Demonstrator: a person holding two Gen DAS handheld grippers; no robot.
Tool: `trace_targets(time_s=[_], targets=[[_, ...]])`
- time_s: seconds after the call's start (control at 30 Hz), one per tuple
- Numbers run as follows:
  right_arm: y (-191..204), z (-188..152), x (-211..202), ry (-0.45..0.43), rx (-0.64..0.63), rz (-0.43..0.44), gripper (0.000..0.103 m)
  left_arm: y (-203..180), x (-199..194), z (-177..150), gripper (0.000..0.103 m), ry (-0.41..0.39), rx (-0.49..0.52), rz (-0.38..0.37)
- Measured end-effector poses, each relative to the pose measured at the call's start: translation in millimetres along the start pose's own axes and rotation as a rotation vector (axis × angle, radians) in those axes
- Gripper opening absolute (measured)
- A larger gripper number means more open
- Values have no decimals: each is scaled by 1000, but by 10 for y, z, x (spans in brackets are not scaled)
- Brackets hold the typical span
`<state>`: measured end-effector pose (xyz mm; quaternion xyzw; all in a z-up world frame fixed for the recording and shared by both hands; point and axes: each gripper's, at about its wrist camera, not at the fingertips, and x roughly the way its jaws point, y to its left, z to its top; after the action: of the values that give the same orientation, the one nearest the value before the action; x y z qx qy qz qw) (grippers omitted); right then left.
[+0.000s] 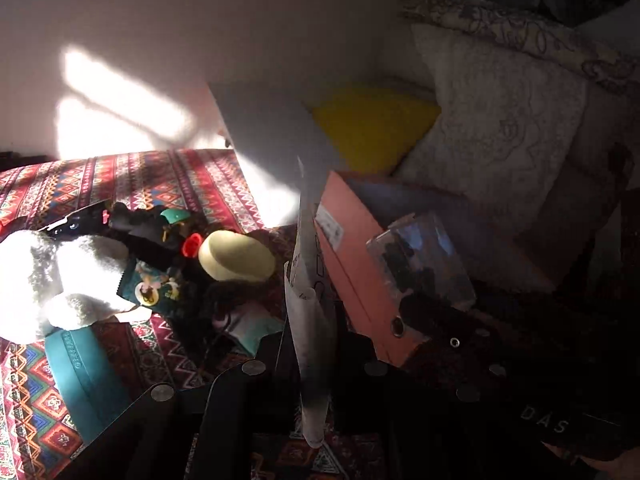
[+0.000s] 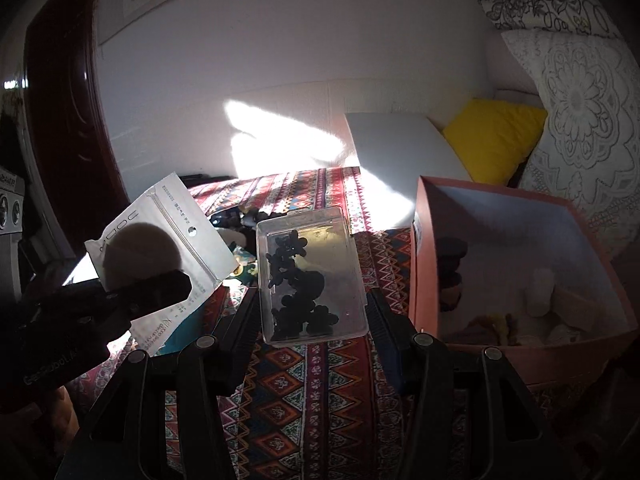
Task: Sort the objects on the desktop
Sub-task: 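Carry the bag and clear box into the orange box and open both grippers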
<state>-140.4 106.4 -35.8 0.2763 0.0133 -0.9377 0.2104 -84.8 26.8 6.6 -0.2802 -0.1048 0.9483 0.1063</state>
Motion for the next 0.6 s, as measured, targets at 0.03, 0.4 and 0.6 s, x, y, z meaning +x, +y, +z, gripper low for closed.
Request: trace_targets(time_s=[0.03, 0.4, 0.6], targets=[[-82, 4, -44, -18, 7, -28, 56, -89, 51, 45, 5, 0, 15, -12], [-1243, 63, -211, -82, 146, -259, 56, -1126, 839, 460, 6, 46, 153, -154], [-1839, 271, 26, -75, 185, -329, 56, -1455, 1383, 581, 7, 92, 194, -186]])
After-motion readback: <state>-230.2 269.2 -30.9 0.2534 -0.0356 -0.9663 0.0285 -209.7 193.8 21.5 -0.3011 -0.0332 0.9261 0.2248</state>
